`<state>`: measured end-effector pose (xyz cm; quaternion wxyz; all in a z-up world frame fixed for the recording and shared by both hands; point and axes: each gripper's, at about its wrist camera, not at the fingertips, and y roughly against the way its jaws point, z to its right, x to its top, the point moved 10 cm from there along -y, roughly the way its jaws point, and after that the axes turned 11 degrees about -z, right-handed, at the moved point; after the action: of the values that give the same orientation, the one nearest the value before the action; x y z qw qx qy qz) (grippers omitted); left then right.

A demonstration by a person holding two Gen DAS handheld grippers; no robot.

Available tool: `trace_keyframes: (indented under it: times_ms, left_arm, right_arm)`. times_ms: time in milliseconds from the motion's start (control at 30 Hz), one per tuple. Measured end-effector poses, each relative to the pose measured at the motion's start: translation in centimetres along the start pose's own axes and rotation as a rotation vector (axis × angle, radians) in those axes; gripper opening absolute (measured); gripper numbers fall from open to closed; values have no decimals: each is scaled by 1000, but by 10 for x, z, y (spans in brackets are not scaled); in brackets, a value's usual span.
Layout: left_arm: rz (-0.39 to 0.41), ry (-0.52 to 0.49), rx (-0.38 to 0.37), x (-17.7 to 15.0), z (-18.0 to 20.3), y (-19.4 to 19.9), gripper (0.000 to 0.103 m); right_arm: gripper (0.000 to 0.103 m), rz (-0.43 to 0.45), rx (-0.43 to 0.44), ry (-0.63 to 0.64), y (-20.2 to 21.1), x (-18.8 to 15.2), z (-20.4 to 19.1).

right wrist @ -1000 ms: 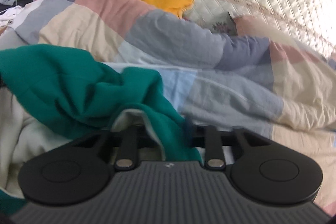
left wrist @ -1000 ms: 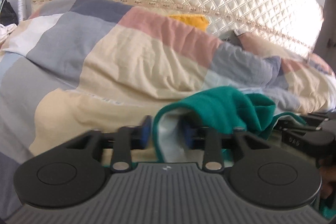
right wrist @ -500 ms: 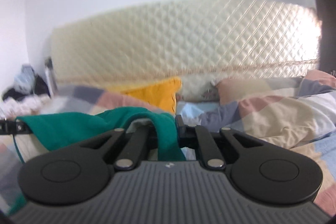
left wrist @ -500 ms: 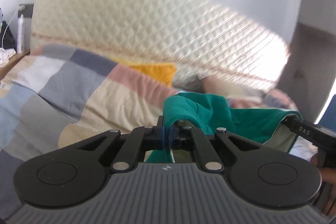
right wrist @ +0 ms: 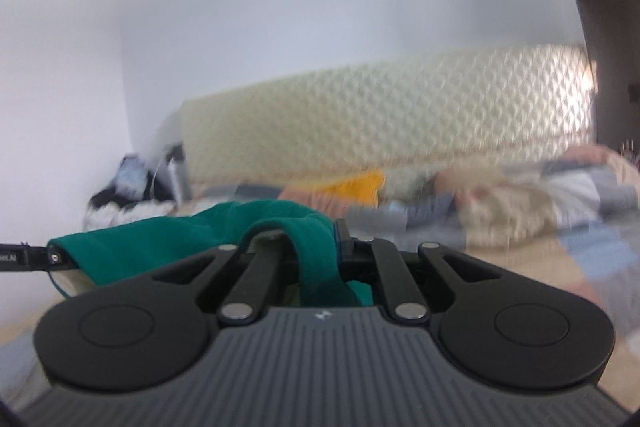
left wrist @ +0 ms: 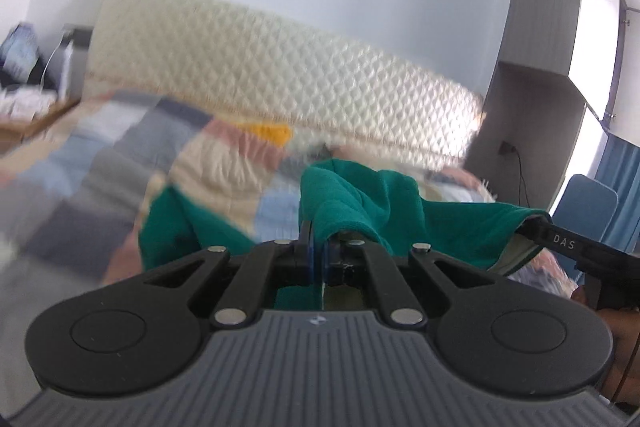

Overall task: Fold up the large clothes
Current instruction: 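Fold the held hood over the hoodie body toward the hem with both grippers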

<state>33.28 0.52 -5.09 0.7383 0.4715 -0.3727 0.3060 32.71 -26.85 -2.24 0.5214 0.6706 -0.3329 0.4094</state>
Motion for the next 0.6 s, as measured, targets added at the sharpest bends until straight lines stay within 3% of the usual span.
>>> trace_keyframes:
  times_ms: [133, 267, 400, 467, 533, 567, 600]
  left_arm:
    - [-102, 43, 55, -76, 0, -2, 5]
    - [-307, 93, 103, -138, -8, -35, 5]
    - [-362, 114, 75, -162, -11, -41, 6]
    - [-362, 135, 37, -164, -12, -33, 17]
    - [-339, 160, -14, -160, -12, -24, 52]
    - [-321, 171, -31, -155, -12, -18, 59]
    - [-298, 174, -43, -151, -11, -10, 62]
  right_arm:
    - [9, -144, -38, 22, 6, -62, -9]
    - [11, -316, -69, 37, -5, -115, -5]
    - [12, -409, -58, 22, -3, -141, -4]
    - [14, -424, -44, -9, 2, -141, -2]
    - [27, -438, -36, -60, 9, -139, 1]
    - [43, -443, -22, -90, 14, -139, 1]
    - [52, -449, 2, -121, 18, -139, 1]
